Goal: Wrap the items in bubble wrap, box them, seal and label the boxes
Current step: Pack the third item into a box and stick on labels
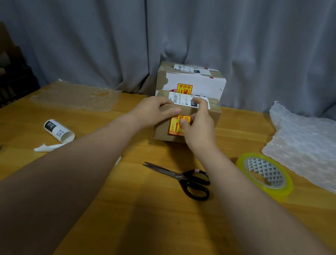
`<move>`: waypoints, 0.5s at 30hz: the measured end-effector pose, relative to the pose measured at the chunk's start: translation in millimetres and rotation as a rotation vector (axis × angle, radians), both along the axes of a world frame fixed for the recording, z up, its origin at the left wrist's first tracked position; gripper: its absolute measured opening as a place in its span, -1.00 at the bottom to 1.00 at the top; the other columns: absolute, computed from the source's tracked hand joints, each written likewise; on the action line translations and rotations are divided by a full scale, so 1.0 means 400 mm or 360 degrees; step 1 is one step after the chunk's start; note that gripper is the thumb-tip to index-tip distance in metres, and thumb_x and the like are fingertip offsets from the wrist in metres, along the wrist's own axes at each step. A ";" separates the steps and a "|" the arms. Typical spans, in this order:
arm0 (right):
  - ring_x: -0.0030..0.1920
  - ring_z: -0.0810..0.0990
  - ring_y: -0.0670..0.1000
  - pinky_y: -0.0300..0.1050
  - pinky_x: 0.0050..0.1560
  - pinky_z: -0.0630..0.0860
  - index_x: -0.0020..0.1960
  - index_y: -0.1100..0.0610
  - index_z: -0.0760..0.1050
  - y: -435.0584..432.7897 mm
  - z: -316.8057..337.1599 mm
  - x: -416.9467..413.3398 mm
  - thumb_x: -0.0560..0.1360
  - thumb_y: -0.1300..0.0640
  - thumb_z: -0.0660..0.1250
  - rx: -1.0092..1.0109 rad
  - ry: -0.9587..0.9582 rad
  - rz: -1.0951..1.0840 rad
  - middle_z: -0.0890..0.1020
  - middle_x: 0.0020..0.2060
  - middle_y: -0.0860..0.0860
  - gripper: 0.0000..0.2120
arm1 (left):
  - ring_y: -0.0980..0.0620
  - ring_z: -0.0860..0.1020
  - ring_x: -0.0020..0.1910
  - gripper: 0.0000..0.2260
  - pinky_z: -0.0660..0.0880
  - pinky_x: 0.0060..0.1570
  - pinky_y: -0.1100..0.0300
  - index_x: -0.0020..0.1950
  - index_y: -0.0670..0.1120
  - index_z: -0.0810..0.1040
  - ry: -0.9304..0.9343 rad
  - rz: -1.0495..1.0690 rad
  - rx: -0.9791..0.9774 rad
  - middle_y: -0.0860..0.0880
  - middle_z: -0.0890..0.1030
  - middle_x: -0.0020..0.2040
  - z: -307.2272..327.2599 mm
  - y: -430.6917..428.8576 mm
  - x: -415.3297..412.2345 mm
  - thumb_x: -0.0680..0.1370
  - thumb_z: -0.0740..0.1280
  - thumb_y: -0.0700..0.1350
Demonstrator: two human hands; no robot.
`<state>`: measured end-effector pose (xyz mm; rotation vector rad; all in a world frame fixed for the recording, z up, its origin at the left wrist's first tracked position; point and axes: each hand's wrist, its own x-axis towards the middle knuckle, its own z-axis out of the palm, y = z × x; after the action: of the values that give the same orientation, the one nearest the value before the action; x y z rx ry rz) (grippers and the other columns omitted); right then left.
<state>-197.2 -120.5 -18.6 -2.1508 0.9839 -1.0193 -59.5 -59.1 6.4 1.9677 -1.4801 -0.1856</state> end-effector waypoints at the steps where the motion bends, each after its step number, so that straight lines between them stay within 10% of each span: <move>1: 0.10 0.56 0.10 0.17 0.20 0.47 0.40 -0.02 0.20 0.000 0.002 0.003 0.50 0.21 0.37 -0.0019 0.0020 -0.0007 0.57 0.06 0.09 -0.43 | 0.01 0.52 0.16 -0.54 0.50 0.11 0.10 0.31 -0.06 0.49 -0.0008 -0.0003 0.0002 -0.04 0.55 0.23 -0.002 0.001 0.000 0.50 0.33 0.15; 10: 0.08 0.58 0.16 0.05 0.01 0.57 0.38 0.07 0.23 0.003 0.039 -0.001 0.53 0.10 0.36 -0.0236 0.0270 -0.0111 0.57 0.14 0.11 -0.50 | 0.00 0.50 0.20 -0.55 0.48 0.13 0.13 0.33 -0.07 0.48 0.0006 -0.0030 -0.0074 -0.05 0.53 0.27 -0.012 -0.001 0.005 0.49 0.38 0.06; 15: 0.18 0.47 0.13 0.03 0.10 0.40 0.32 0.04 0.35 -0.054 0.052 -0.065 0.46 -0.32 0.25 -0.0690 0.0795 -0.0402 0.51 0.18 0.10 -0.41 | 0.02 0.49 0.20 -0.57 0.47 0.08 0.18 0.33 -0.05 0.46 -0.0023 -0.0045 -0.0059 -0.05 0.52 0.27 -0.005 0.003 0.003 0.51 0.35 0.07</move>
<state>-223.1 -142.1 2.1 -2.7786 1.3944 -0.8823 -58.3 -57.7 4.4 1.9231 -1.5108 -0.1551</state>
